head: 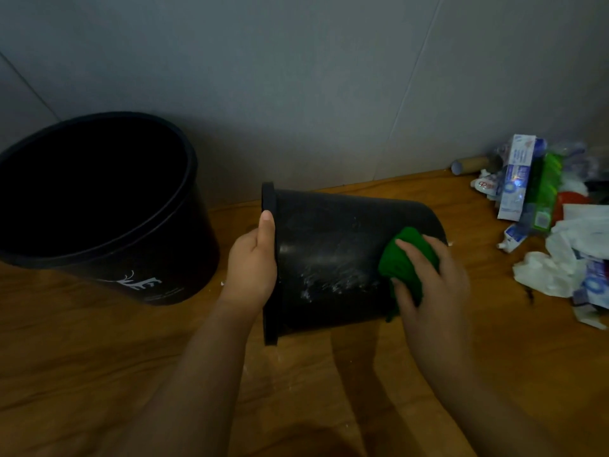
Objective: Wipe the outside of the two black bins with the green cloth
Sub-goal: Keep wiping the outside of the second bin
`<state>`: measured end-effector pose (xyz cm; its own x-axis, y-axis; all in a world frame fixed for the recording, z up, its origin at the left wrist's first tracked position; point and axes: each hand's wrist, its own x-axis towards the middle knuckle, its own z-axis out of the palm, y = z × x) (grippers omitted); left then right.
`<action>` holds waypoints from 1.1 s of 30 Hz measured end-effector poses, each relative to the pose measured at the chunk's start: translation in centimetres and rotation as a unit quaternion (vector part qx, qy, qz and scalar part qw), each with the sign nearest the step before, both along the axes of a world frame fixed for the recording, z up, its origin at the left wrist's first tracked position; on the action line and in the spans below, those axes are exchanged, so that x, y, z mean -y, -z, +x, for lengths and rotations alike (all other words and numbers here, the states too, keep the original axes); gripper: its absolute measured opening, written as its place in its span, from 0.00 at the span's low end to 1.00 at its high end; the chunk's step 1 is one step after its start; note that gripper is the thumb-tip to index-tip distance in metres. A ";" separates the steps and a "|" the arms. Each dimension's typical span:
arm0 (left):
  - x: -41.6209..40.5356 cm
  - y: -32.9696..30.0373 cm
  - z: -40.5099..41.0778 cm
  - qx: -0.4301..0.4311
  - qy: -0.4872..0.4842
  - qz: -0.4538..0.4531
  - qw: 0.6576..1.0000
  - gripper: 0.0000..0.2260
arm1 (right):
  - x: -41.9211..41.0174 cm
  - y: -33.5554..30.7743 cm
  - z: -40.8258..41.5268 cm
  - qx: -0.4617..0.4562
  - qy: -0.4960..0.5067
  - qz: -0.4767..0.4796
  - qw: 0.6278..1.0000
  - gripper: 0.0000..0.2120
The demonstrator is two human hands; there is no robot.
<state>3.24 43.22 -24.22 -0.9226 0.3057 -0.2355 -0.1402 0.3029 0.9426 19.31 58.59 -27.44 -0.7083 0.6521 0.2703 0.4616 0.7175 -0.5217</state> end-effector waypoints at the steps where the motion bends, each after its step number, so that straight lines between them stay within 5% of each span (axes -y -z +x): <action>1: 0.0 -0.1 0.0 0.003 -0.001 0.002 1.000 0.25 | 0.6 0.0 -0.1 -0.002 -0.028 0.005 1.000 0.30; 4: 0.1 -0.3 0.1 0.014 0.005 0.001 1.000 0.24 | 0.8 0.0 -0.8 0.005 -0.119 0.041 0.992 0.28; 10: 0.0 -0.2 0.0 0.015 -0.001 0.003 1.000 0.24 | -2.1 0.4 0.2 -0.009 0.032 -0.003 0.999 0.27; 17: 0.1 0.0 -0.4 0.002 0.007 0.000 1.000 0.25 | -0.6 0.8 -0.2 -0.012 -0.098 0.038 0.994 0.30; 23: 0.0 0.0 -0.3 -0.007 0.011 0.006 1.000 0.24 | -3.2 0.8 0.4 -0.030 0.052 -0.001 0.998 0.26; 29: 0.0 -0.2 -0.3 -0.010 0.011 0.004 1.000 0.24 | -1.5 1.2 0.2 -0.019 -0.071 0.050 0.996 0.29; 33: -0.1 -0.1 -0.2 -0.005 0.012 0.001 1.000 0.24 | -4.7 1.2 0.3 -0.011 0.019 0.004 1.000 0.27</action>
<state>3.01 43.31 -24.11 -0.9176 0.3274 -0.2256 -0.1236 0.3043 0.9445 19.58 63.27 -28.61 -0.6766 0.6767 0.2902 0.4778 0.7034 -0.5262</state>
